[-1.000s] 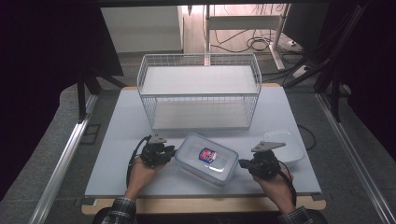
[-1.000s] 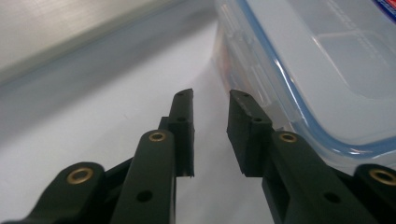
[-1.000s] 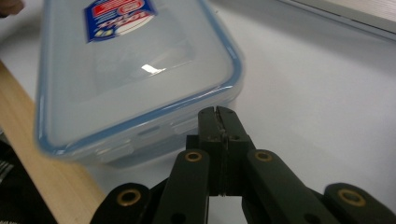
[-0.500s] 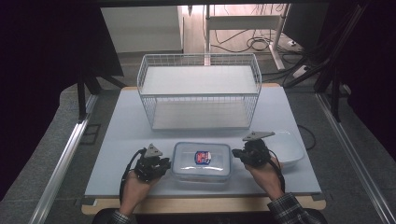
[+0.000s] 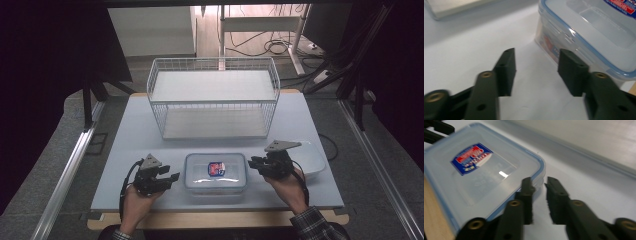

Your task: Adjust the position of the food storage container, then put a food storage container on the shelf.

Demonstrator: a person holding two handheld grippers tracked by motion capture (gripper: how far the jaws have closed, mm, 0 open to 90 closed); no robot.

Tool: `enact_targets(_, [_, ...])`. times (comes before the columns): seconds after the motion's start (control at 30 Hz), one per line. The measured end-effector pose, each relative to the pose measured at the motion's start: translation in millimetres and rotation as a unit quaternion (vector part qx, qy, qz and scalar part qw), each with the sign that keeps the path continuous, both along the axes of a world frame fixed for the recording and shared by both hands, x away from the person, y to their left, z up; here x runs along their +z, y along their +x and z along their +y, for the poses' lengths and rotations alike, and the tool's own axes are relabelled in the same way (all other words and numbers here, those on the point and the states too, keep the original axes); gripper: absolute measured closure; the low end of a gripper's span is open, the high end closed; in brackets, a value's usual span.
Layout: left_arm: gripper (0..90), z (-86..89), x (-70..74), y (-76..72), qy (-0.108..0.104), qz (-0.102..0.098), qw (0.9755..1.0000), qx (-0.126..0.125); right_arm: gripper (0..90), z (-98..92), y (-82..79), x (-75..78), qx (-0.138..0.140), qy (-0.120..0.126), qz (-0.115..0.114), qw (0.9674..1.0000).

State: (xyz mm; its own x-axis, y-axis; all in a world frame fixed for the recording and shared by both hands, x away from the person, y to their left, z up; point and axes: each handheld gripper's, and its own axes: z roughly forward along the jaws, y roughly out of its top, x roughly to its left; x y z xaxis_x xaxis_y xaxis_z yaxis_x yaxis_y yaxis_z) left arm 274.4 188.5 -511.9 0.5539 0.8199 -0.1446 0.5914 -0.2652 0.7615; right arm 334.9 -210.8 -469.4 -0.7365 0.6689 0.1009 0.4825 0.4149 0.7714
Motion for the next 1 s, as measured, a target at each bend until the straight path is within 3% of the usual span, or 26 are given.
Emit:
enact_targets(0.17, [29.8,8.8,0.8,-4.8,-0.006,-0.011,0.9999,-0.001,48.8,-17.3,-10.1,4.9,-0.004,0.023,-0.017,0.9996])
enact_targets(0.23, [23.4,9.9,-0.2,-5.6,-0.015,-0.005,0.9998,-0.008,40.2,-22.5,-14.6,4.0,-0.007,0.031,-0.018,0.9993])
enact_targets(0.4, [10.6,6.6,-3.2,-7.6,-0.01,0.011,0.9997,-0.017,23.5,-26.7,-25.9,-5.8,0.001,0.031,-0.007,0.9995])
enact_targets(0.57, [8.2,6.9,-3.0,-7.9,-0.017,0.006,0.9996,-0.022,19.6,-24.5,-27.4,-9.6,0.005,0.029,-0.009,0.9995])
enact_targets(0.67, [4.3,8.9,-3.4,-7.4,-0.033,-0.013,0.9986,-0.039,18.0,-22.9,-27.4,-9.3,0.007,0.028,-0.009,0.9995])
enact_targets(0.77, [1.6,9.6,-5.1,-6.1,-0.037,-0.023,0.9983,-0.04,17.5,-22.7,-26.8,-9.0,0.007,0.032,-0.005,0.9994])
enact_targets(1.0, [1.6,2.1,-4.4,-3.0,-0.025,-0.012,0.9984,-0.049,17.7,-20.8,-25.1,-5.5,0.009,0.045,0.016,0.9988])
